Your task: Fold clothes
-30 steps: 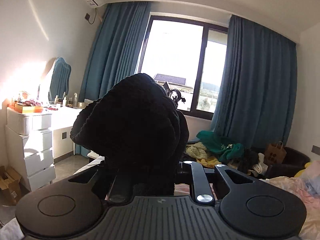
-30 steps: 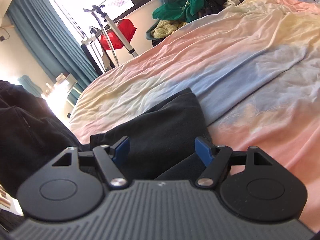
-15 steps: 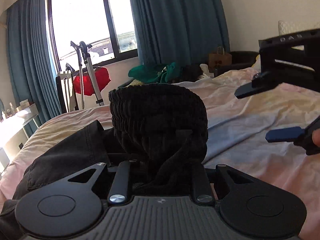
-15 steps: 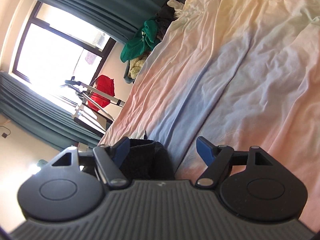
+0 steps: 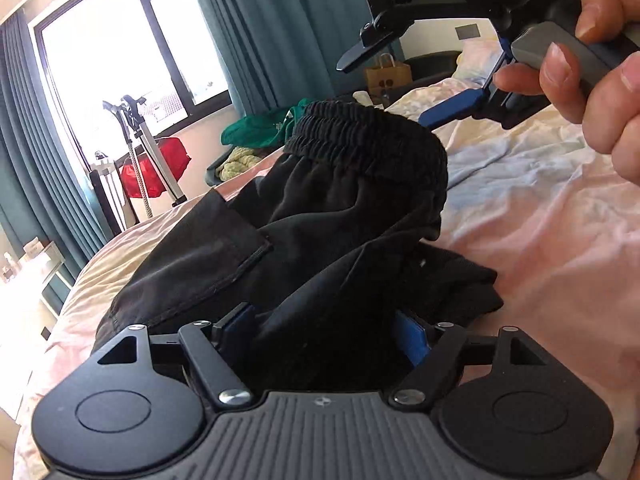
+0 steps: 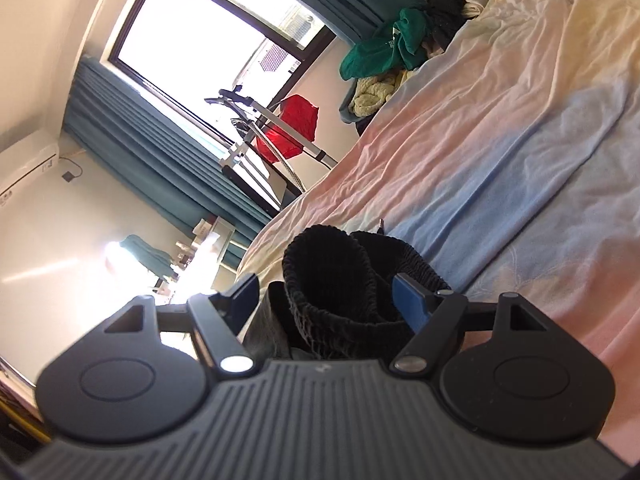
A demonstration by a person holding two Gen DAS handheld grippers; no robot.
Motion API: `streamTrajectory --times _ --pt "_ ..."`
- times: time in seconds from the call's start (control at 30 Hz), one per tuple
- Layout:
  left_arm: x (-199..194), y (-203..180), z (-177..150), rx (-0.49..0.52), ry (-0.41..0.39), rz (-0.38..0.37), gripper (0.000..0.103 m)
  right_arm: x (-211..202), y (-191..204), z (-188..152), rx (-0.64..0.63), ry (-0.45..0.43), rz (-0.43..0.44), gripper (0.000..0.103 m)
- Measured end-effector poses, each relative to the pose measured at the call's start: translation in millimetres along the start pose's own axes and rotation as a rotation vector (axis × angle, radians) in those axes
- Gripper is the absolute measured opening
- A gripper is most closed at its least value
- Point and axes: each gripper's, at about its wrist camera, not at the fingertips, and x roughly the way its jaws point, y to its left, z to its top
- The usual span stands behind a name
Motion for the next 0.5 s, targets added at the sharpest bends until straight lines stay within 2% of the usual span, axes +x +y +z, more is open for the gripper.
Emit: streamTrajectory --times 0.13,0.27,0.4,0.5 --pt "-18.0 38.5 -15.9 -0.025 0.021 0.019 0.078 23.6 27.4 3.1 -0.188 0.093 -0.053 0.076" --pt "-41.6 51.6 -30.6 -0.010 0.018 0.005 0.078 49.0 31.8 4.0 -0.336 0.126 -0.182 0.077" --pt "-48.3 61.6 -44.9 -0.106 -0.004 -0.040 0.078 57.2 12.8 5.9 -0.249 0.140 -0.178 0.076" --pt "-46.8 68.9 -52.8 -0.183 -0.009 -0.063 0.078 59.6 9.7 8.3 -0.185 0.146 -0.098 0.076"
